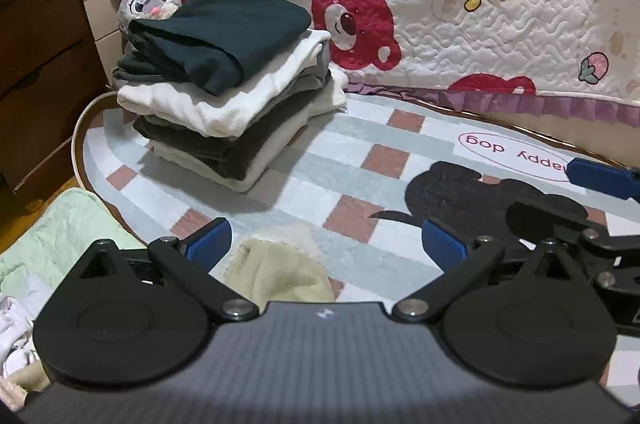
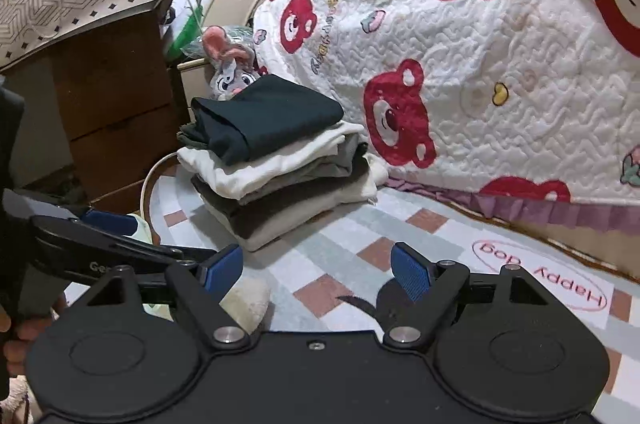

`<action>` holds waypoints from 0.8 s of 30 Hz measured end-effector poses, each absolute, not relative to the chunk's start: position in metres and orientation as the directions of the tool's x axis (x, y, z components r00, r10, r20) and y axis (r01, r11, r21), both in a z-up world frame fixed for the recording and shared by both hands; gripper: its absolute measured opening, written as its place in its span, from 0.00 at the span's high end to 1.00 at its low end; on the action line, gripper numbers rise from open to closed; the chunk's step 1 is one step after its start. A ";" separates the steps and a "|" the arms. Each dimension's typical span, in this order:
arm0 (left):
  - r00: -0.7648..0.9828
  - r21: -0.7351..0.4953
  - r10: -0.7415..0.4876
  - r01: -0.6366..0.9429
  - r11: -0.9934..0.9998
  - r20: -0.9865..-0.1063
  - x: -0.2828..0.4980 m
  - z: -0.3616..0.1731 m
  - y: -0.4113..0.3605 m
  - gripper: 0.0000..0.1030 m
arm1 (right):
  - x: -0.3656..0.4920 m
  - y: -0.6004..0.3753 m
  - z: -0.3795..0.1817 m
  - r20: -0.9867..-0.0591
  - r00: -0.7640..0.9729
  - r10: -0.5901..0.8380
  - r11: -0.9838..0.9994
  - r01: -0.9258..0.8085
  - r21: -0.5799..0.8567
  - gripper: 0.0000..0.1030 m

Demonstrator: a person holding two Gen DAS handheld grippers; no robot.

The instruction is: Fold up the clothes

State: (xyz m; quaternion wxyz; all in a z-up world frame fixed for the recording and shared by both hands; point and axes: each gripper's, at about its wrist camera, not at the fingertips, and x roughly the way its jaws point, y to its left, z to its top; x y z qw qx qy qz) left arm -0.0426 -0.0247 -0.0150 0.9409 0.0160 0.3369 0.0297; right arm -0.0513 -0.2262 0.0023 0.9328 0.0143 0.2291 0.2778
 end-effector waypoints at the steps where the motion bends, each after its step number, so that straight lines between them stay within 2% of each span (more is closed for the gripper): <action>1: 0.771 0.054 0.068 -0.044 0.998 -0.633 -0.043 -0.015 -0.026 0.00 | -0.052 -0.227 0.002 -0.420 0.741 0.524 0.846 -0.511 0.154 0.18; 24: 0.755 0.073 0.102 -0.072 0.995 -0.647 -0.045 -0.016 -0.042 0.00 | -0.051 -0.231 0.001 -0.439 0.744 0.504 0.858 -0.489 0.155 0.18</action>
